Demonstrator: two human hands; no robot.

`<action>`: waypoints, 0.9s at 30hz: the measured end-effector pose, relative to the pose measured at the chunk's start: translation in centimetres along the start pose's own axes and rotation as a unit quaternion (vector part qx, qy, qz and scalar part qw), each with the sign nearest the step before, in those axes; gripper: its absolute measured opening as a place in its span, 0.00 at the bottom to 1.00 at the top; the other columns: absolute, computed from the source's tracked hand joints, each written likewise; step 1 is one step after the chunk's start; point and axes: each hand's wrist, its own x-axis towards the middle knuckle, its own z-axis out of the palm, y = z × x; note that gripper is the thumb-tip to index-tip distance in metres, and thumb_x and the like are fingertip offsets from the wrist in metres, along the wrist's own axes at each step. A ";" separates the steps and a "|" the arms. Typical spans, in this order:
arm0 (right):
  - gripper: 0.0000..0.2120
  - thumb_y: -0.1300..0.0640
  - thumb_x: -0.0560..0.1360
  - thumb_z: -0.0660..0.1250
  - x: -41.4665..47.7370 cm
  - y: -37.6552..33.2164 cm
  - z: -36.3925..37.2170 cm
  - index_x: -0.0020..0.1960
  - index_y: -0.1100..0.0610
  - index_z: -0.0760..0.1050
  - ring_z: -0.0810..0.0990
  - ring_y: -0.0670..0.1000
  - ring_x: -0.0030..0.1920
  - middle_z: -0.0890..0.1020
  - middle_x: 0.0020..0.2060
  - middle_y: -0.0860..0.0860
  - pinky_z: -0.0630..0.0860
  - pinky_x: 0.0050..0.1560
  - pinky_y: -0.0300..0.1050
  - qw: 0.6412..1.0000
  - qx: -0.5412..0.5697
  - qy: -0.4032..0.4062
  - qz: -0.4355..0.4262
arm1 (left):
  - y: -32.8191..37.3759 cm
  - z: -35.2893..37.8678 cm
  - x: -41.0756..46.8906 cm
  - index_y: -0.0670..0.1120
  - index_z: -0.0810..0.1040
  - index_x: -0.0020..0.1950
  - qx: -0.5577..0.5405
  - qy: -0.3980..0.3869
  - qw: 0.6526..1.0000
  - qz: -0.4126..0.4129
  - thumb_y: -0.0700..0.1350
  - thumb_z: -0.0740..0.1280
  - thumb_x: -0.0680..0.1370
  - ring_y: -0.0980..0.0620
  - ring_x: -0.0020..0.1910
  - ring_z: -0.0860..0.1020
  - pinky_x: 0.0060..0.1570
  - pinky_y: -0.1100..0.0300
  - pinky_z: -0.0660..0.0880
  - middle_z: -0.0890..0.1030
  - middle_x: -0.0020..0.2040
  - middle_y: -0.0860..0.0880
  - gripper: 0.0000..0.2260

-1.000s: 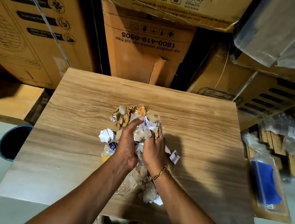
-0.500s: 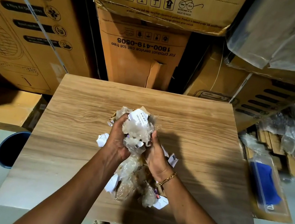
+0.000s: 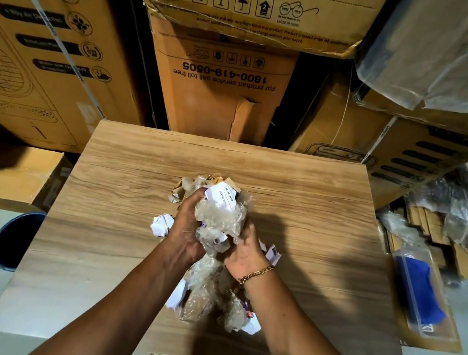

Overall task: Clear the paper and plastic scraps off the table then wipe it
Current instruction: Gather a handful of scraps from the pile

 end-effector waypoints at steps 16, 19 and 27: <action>0.27 0.50 0.83 0.57 -0.8 -2.4 1.9 0.32 0.60 0.84 0.83 0.52 0.29 0.84 0.30 0.55 0.79 0.32 0.38 0.984 0.156 -0.011 -0.081 | -2.3 2.7 -2.1 0.56 0.84 0.48 0.303 0.186 0.906 0.228 0.57 0.73 0.70 0.48 0.54 0.84 0.58 0.44 0.81 0.84 0.56 0.48 0.10; 0.23 0.52 0.83 0.56 -1.2 -2.9 2.1 0.38 0.62 0.81 0.83 0.52 0.28 0.83 0.30 0.55 0.79 0.29 0.36 0.980 0.173 -0.001 -0.102 | -3.2 3.8 -2.8 0.59 0.79 0.47 0.309 0.178 0.899 0.255 0.51 0.72 0.78 0.70 0.52 0.75 0.53 0.65 0.73 0.76 0.56 0.59 0.04; 0.14 0.52 0.81 0.61 -2.8 -2.1 2.3 0.42 0.58 0.79 0.83 0.49 0.30 0.83 0.31 0.51 0.79 0.33 0.38 0.974 0.177 0.008 -0.143 | -4.5 5.1 -3.5 0.40 0.85 0.57 0.114 0.199 0.949 0.216 0.45 0.71 0.78 0.42 0.51 0.86 0.53 0.47 0.83 0.87 0.53 0.40 0.12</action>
